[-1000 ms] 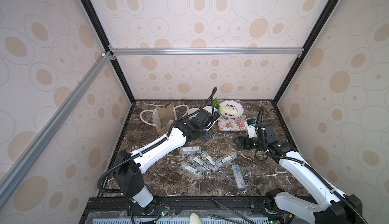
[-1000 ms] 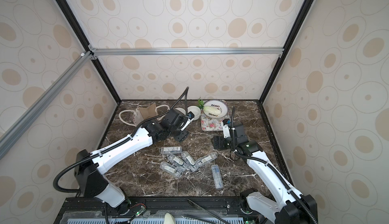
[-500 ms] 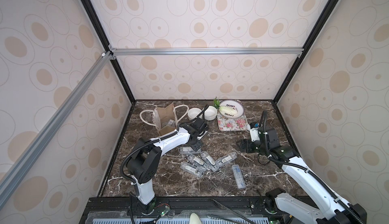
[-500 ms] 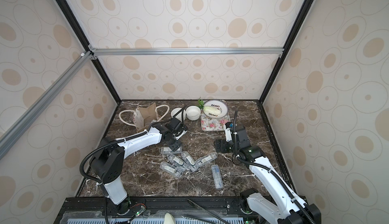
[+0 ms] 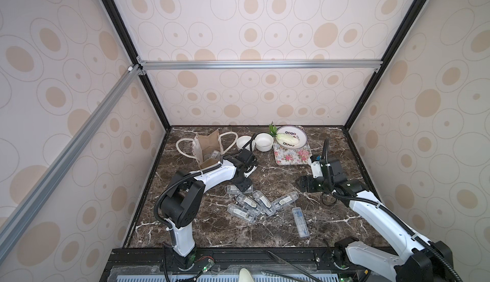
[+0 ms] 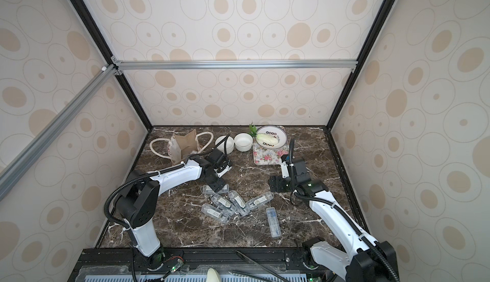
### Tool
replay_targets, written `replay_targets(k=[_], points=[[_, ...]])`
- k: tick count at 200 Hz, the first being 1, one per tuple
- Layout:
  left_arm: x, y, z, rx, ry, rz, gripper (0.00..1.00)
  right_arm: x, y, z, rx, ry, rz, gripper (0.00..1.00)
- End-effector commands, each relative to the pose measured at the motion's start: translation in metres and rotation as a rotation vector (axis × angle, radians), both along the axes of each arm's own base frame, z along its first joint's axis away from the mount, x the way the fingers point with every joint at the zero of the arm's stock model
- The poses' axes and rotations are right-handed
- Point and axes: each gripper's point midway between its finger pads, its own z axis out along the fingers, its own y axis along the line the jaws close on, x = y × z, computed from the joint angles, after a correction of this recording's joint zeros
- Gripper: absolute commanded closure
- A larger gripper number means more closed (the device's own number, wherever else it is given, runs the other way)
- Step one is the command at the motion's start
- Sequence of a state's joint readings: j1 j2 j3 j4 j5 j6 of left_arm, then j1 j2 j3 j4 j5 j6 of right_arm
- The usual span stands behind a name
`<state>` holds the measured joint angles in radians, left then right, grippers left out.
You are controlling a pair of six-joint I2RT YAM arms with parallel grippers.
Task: Put the compass set into the canvas bag
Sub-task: Pick up the compass set at the center of the board.
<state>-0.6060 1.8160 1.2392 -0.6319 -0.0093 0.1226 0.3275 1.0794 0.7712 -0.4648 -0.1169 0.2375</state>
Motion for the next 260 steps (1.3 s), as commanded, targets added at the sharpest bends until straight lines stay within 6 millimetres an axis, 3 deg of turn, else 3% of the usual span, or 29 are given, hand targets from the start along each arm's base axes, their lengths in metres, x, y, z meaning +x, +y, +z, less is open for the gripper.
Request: replay_targets(k=[1,55,113,192,260], points=[[-0.007,-0.002,-0.005,-0.016,0.046,-0.036,0.24,0.004,0.006,0.005,0.011,-0.014,0.021,0.13],[-0.011,0.002,-0.021,0.018,0.085,-0.026,0.24,0.004,0.007,0.005,0.011,-0.011,0.024,0.13],[-0.002,-0.005,-0.020,-0.006,0.068,0.002,0.24,0.000,0.002,0.004,0.006,-0.024,0.013,0.13],[-0.002,-0.009,-0.036,-0.024,0.117,0.031,0.32,-0.002,0.001,0.000,-0.002,-0.017,0.016,0.13],[0.024,-0.044,-0.031,-0.140,0.110,0.052,0.48,-0.001,0.004,0.000,0.007,-0.010,0.022,0.13]])
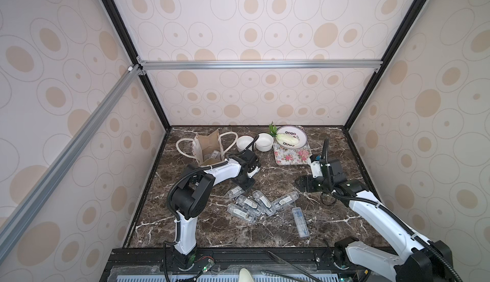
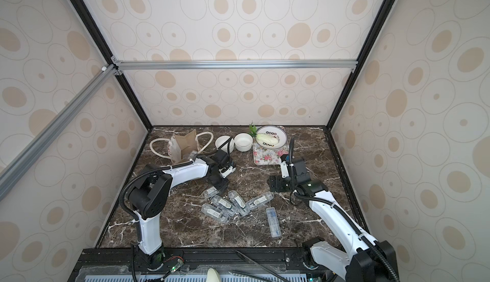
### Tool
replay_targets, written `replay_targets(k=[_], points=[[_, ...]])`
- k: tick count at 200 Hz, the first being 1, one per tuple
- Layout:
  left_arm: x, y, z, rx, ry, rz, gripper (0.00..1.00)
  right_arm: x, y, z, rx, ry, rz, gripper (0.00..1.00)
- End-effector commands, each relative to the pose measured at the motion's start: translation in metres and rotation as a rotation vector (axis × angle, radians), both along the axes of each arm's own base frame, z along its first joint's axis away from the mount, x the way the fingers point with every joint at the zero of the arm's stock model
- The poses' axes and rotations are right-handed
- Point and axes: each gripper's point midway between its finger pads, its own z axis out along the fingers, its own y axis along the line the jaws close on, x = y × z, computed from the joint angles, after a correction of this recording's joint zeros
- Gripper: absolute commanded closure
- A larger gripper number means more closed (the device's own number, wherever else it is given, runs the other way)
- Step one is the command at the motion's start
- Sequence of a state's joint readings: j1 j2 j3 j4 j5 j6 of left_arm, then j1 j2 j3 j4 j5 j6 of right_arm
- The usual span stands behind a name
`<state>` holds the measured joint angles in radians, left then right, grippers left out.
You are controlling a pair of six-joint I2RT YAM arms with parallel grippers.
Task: Put the compass set into the canvas bag
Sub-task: Pick up the compass set at the center of the board.
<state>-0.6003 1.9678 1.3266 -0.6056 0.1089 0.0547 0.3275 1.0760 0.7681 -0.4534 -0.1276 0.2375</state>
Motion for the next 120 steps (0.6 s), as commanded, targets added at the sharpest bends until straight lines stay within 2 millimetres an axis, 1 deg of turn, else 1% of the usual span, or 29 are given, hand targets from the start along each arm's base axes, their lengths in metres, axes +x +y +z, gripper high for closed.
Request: replay_targets(k=[1,16,39,52,66,77,89,109,120], points=[[0.015,-0.016,0.000,-0.053,0.006,0.015,0.48,-0.002,0.002,-0.002,-0.005,-0.001,0.015,0.13],[0.026,-0.025,0.000,-0.069,0.002,0.024,0.50,-0.002,0.001,-0.002,-0.008,-0.004,0.013,0.13],[0.041,-0.039,0.001,-0.090,-0.009,0.041,0.50,-0.002,0.000,-0.003,-0.013,-0.003,0.014,0.13],[0.047,-0.043,0.001,-0.100,-0.014,0.048,0.43,-0.002,0.001,-0.004,-0.013,0.001,0.017,0.13],[0.049,-0.047,0.002,-0.109,-0.012,0.046,0.35,-0.002,0.001,-0.004,-0.012,0.004,0.019,0.13],[0.050,-0.044,0.004,-0.102,-0.018,0.052,0.29,-0.003,0.001,-0.004,-0.013,0.006,0.021,0.13],[0.048,-0.039,0.008,-0.085,-0.033,0.057,0.26,-0.003,0.001,-0.004,-0.015,0.007,0.019,0.13],[0.040,-0.028,0.014,-0.065,-0.046,0.053,0.25,-0.003,0.001,-0.003,-0.016,0.002,0.019,0.13],[0.034,-0.020,0.014,-0.046,-0.044,0.054,0.25,-0.003,0.001,-0.004,-0.013,0.001,0.018,0.13]])
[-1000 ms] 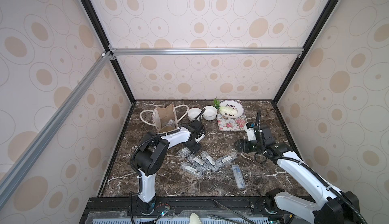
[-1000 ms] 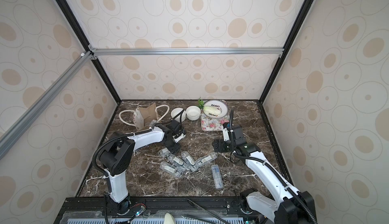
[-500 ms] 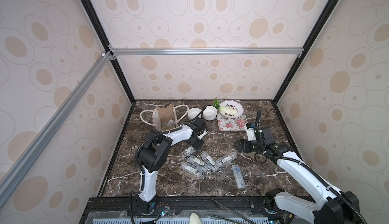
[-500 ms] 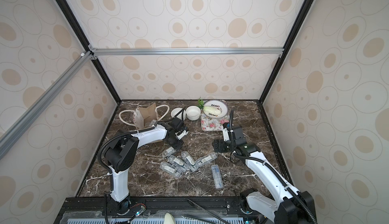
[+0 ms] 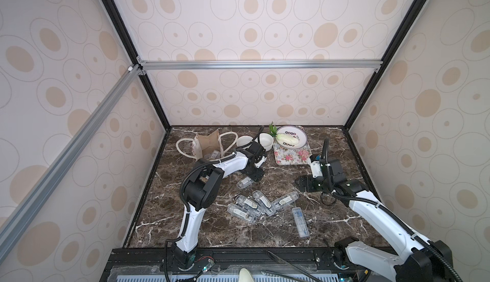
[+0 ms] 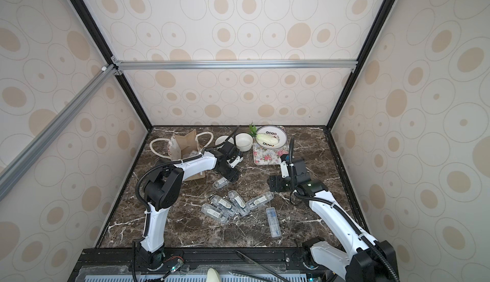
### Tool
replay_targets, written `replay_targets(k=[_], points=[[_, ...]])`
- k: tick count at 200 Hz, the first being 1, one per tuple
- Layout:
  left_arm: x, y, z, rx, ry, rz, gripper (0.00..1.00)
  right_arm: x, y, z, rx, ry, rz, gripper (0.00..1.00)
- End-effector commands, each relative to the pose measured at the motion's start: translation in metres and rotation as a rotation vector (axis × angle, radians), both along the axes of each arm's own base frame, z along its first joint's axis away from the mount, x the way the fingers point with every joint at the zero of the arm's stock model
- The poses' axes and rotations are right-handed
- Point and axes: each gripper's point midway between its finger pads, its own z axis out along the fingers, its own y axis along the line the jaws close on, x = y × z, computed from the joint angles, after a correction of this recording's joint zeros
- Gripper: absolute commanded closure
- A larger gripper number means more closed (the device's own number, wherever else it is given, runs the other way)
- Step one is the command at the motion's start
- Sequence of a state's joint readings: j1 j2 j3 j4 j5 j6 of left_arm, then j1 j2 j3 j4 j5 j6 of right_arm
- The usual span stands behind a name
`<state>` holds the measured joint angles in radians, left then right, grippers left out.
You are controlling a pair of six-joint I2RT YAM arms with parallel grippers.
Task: Put the compass set into the canvas bag
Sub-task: Pick up the compass set at the center of the board.
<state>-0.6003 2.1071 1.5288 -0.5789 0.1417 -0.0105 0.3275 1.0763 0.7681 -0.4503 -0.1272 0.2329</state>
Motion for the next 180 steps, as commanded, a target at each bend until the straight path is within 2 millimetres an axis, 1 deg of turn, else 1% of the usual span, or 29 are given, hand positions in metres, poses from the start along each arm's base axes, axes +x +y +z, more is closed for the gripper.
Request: replay_targets(k=[1,18,37,71,109,125,148,162,180], points=[[-0.013,0.019,0.009,0.045,0.001,0.001,0.25,-0.003,0.001,-0.004,-0.011,0.004,0.015,0.13],[-0.021,0.029,0.005,0.060,0.006,0.007,0.25,-0.003,0.002,-0.004,-0.005,0.008,0.014,0.13],[-0.026,0.037,0.001,0.066,0.008,0.026,0.26,-0.003,0.002,-0.003,-0.002,0.007,0.015,0.13],[-0.027,0.036,-0.002,0.057,0.020,0.027,0.30,-0.003,0.002,0.000,-0.003,-0.003,0.015,0.13],[-0.028,0.036,-0.011,0.073,0.039,0.017,0.39,-0.004,0.000,0.002,-0.005,-0.007,0.013,0.13],[-0.028,0.035,-0.011,0.070,0.041,0.015,0.44,-0.004,0.000,0.003,-0.007,-0.012,0.014,0.13],[-0.026,0.033,-0.005,0.055,0.030,0.012,0.51,-0.004,0.000,0.005,-0.009,-0.015,0.013,0.13],[-0.023,0.031,0.004,0.042,0.013,0.013,0.54,-0.004,-0.001,0.005,-0.009,-0.016,0.013,0.13],[-0.020,0.026,0.018,0.022,-0.007,0.011,0.56,-0.004,-0.001,0.006,-0.009,-0.021,0.011,0.13]])
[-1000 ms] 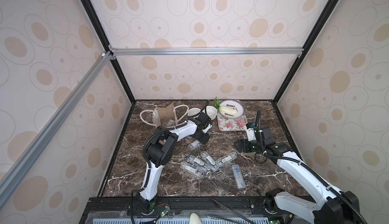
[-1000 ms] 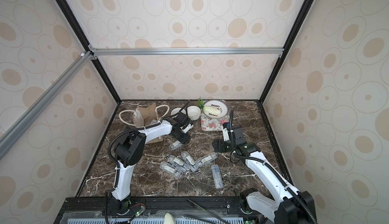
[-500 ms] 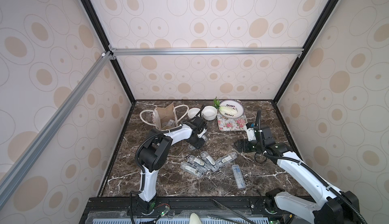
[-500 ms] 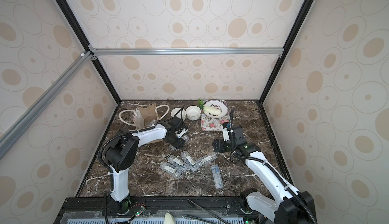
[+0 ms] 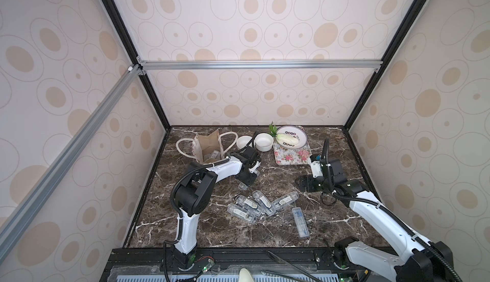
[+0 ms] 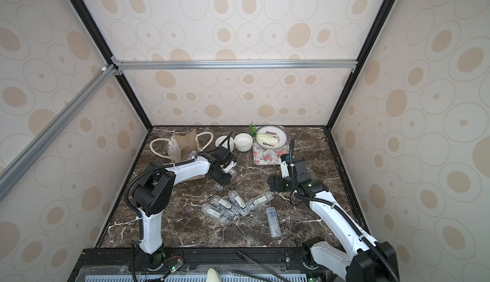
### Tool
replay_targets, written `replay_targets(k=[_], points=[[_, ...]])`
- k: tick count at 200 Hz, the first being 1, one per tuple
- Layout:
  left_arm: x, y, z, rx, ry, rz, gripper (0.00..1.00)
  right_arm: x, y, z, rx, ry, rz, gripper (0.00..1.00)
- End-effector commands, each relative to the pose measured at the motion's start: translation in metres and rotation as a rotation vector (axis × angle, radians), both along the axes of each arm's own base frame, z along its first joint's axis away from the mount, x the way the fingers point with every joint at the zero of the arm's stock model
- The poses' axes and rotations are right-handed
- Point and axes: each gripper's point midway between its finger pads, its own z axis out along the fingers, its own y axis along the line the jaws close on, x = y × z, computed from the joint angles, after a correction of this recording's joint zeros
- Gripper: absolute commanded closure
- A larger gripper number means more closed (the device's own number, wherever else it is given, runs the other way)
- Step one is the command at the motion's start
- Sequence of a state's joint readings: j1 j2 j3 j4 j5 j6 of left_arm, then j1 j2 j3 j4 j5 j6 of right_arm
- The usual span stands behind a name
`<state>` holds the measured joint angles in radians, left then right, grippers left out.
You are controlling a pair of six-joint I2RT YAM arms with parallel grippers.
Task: Put the compass set into the canvas bag
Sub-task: Pick up the compass set at the center of the board, then place the compass set in the canvas bag.
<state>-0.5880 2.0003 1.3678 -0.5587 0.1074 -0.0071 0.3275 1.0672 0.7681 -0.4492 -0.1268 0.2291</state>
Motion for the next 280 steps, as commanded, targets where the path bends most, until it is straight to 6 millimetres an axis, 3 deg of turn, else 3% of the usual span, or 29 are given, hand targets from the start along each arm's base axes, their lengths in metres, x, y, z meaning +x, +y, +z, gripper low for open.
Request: replay_targets(k=[1,20,40,82,110,123,139,171,205,252,280], points=[[0.005,-0.005,0.021,-0.026,-0.018,-0.009,0.56,-0.004,-0.001,0.004,-0.010,-0.010,0.008,0.13],[0.004,-0.016,0.044,-0.046,-0.045,-0.030,0.56,-0.004,-0.003,0.006,-0.017,-0.018,0.002,0.13],[0.004,-0.032,0.081,-0.082,-0.104,-0.054,0.57,-0.004,-0.006,0.010,-0.028,-0.036,-0.009,0.13],[0.021,-0.044,0.190,-0.224,-0.293,0.003,0.56,-0.004,-0.008,0.017,-0.019,-0.062,-0.023,0.13],[0.036,-0.020,0.257,-0.275,-0.410,0.098,0.56,-0.003,-0.006,0.024,-0.007,-0.074,-0.020,0.13],[0.043,0.001,0.282,-0.297,-0.460,0.154,0.56,-0.003,-0.005,0.028,0.000,-0.075,-0.016,0.13],[0.056,0.040,0.297,-0.288,-0.504,0.257,0.57,-0.002,-0.004,0.034,0.004,-0.082,-0.012,0.13],[0.083,0.118,0.287,-0.227,-0.509,0.475,0.58,0.002,-0.002,0.044,0.010,-0.093,-0.008,0.13],[0.105,0.167,0.253,-0.198,-0.487,0.588,0.59,0.010,0.002,0.043,0.016,-0.091,-0.008,0.13],[0.106,0.179,0.183,-0.143,-0.375,0.563,0.60,0.016,0.010,0.028,0.026,-0.032,0.006,0.14],[0.105,0.181,0.157,-0.117,-0.346,0.544,0.60,0.019,0.012,0.022,0.024,-0.023,0.011,0.14]])
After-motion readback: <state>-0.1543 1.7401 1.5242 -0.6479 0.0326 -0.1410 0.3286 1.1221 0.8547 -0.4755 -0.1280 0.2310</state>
